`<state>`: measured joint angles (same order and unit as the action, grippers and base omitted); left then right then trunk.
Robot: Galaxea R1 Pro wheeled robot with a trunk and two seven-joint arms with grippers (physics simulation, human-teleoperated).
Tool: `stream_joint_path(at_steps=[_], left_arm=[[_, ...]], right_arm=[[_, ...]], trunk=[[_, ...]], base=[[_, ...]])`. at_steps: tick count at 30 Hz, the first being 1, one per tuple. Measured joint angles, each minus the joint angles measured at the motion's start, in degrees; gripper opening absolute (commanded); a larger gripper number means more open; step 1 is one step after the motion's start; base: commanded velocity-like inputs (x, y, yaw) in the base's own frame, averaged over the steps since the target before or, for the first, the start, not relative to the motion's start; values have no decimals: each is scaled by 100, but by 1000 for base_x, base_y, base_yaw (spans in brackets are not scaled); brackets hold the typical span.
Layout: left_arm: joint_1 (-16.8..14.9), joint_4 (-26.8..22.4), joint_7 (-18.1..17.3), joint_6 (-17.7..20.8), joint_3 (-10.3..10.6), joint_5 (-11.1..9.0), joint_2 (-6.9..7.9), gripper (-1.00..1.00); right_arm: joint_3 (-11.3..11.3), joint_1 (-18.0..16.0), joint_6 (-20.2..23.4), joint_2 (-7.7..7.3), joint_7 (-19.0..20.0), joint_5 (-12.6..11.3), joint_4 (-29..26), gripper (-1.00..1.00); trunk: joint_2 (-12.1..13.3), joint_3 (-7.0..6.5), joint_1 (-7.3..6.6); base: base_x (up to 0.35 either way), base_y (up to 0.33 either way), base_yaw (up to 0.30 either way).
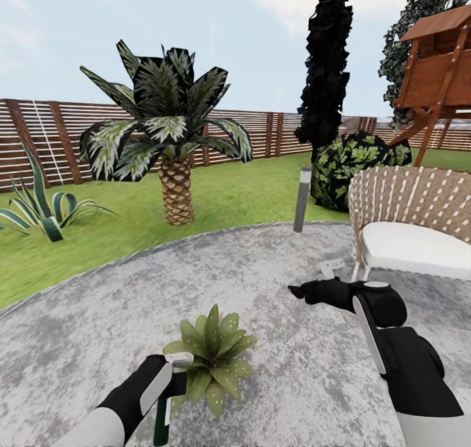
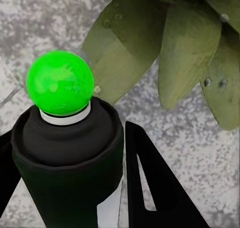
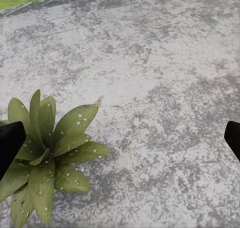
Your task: Pick up the pesticide atomizer in the garden and spray insectifuge to fully cover both potted plants in the garden.
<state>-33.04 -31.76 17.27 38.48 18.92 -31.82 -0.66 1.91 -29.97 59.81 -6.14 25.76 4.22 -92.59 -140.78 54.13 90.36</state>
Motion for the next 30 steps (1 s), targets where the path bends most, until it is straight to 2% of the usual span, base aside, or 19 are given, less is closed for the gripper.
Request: stream_joint_path(at_steps=[5,14,15,16,17,19,22,25,29,30], left_arm=[[-51,59,0,122,-293,-276,30,-100],[-158,265,19,324,-345,-277,21,-100],[-263,389,53,475,-313,-266,0,-100],[-381,605,208,653,42,100,-73,-100],[-419,739,280,695,256,338,-199,-100],[-440,905,288,718,395,544,-302,-100],[-445,939,246,716,450,585,-324,-100],[-445,941,13,661,467,590,-319,-100],[-446,864,-244,639,468,566,-339,-100],[-450,841,-303,611,454,528,-414,-100]], right_arm=[[-4,-3,0,14,-2,13,1,100],[-6,-13,0,18,-3,17,1,100],[-9,-13,0,1,-2,15,1,100],[-9,-8,0,-15,-2,12,1,100],[-11,-6,0,-20,-2,10,1,100],[-18,-4,0,-30,-1,9,1,100],[-21,-4,0,-32,-1,8,0,100],[-20,-4,0,-32,-2,8,0,100],[-19,-4,0,-32,-2,7,-1,100],[-22,-4,0,-34,-2,7,-1,100]], trunk=[[-201,90,110],[-253,285,154],[-255,307,156],[-256,329,159],[-257,351,162],[-260,396,167],[-264,462,174],[-268,529,182],[-269,529,182],[-269,529,182]], base=[[0,0,-2],[0,0,0],[0,0,0],[0,0,0],[0,0,0],[0,0,0],[0,0,0],[0,0,0],[0,0,0],[0,0,0]])
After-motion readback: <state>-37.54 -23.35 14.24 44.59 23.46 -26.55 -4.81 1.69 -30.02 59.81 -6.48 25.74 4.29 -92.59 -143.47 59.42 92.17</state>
